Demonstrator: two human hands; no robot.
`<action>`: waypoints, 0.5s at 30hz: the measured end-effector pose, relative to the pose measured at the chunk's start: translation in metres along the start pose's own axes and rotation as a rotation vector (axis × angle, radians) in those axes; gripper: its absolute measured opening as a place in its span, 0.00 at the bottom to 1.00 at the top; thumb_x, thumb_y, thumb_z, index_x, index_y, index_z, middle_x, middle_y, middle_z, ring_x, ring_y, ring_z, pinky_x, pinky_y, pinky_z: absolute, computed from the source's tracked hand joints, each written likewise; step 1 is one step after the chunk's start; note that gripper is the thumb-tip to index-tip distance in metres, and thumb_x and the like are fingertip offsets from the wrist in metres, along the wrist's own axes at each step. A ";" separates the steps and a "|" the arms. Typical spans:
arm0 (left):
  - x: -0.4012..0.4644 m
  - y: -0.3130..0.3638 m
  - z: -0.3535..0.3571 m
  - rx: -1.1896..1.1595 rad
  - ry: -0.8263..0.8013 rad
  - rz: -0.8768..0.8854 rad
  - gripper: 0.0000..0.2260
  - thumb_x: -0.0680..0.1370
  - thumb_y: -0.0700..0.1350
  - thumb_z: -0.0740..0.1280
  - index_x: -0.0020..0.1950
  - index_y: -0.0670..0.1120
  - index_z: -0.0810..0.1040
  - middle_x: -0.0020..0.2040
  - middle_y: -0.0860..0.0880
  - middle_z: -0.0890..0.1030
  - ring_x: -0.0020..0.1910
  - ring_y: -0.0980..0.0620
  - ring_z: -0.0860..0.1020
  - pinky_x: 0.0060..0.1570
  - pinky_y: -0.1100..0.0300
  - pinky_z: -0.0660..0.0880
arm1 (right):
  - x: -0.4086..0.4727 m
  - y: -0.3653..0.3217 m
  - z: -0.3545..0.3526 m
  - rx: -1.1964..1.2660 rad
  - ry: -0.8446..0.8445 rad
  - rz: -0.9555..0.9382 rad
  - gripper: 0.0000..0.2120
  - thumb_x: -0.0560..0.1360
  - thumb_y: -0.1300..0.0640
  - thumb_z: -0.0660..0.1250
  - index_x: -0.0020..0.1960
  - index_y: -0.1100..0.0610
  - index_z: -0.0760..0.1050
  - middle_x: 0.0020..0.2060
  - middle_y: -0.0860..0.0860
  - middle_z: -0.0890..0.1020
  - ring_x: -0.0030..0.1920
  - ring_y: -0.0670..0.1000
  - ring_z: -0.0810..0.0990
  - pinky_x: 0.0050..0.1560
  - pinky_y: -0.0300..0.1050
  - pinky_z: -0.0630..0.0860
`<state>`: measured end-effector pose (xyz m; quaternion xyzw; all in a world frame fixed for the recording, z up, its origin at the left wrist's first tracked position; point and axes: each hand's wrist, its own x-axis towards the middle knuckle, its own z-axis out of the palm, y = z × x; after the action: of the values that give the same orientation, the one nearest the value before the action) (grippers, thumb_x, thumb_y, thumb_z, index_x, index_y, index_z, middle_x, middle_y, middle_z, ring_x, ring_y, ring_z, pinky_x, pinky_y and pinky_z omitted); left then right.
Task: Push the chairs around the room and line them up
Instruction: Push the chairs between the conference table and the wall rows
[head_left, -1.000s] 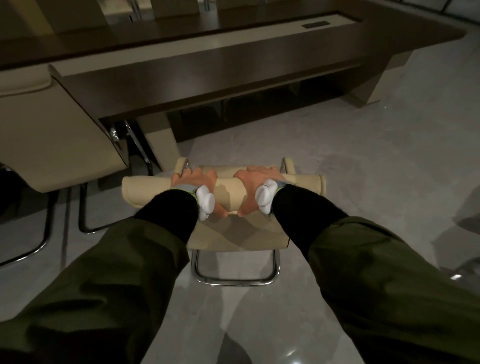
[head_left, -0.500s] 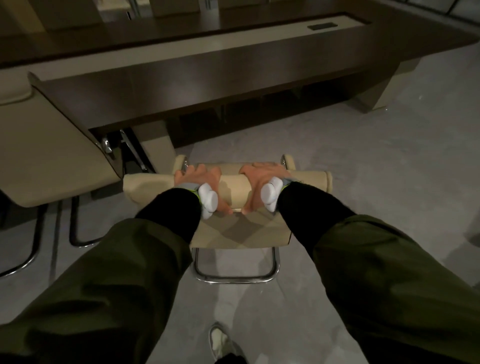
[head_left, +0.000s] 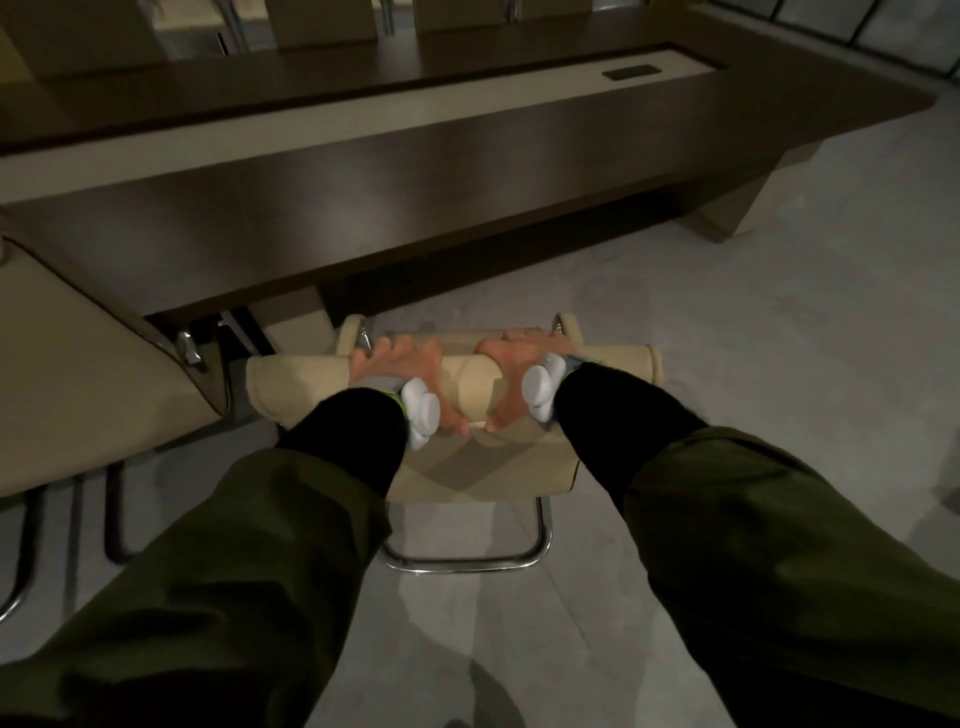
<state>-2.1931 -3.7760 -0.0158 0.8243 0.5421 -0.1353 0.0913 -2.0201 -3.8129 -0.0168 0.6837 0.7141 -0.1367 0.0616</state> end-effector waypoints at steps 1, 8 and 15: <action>0.007 -0.005 -0.001 0.005 0.001 0.003 0.44 0.56 0.73 0.75 0.65 0.55 0.68 0.66 0.45 0.71 0.67 0.40 0.68 0.64 0.42 0.67 | 0.007 -0.001 -0.002 -0.005 -0.002 -0.002 0.44 0.59 0.37 0.80 0.69 0.47 0.68 0.64 0.53 0.74 0.64 0.59 0.73 0.64 0.54 0.69; 0.057 -0.037 -0.015 -0.011 0.015 0.011 0.46 0.57 0.74 0.74 0.69 0.56 0.67 0.67 0.46 0.70 0.68 0.40 0.66 0.65 0.43 0.65 | 0.068 -0.005 -0.016 -0.006 0.006 -0.010 0.46 0.57 0.36 0.80 0.70 0.47 0.67 0.65 0.53 0.74 0.64 0.58 0.73 0.64 0.53 0.68; 0.116 -0.051 -0.028 0.027 0.025 -0.055 0.43 0.60 0.62 0.79 0.69 0.53 0.65 0.66 0.47 0.69 0.67 0.41 0.67 0.65 0.45 0.65 | 0.133 0.009 -0.038 0.007 -0.014 -0.046 0.44 0.59 0.39 0.81 0.70 0.50 0.68 0.65 0.54 0.74 0.64 0.58 0.74 0.62 0.51 0.69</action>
<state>-2.1931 -3.6465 -0.0272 0.8119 0.5637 -0.1345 0.0698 -2.0150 -3.6738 -0.0178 0.6665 0.7287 -0.1454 0.0608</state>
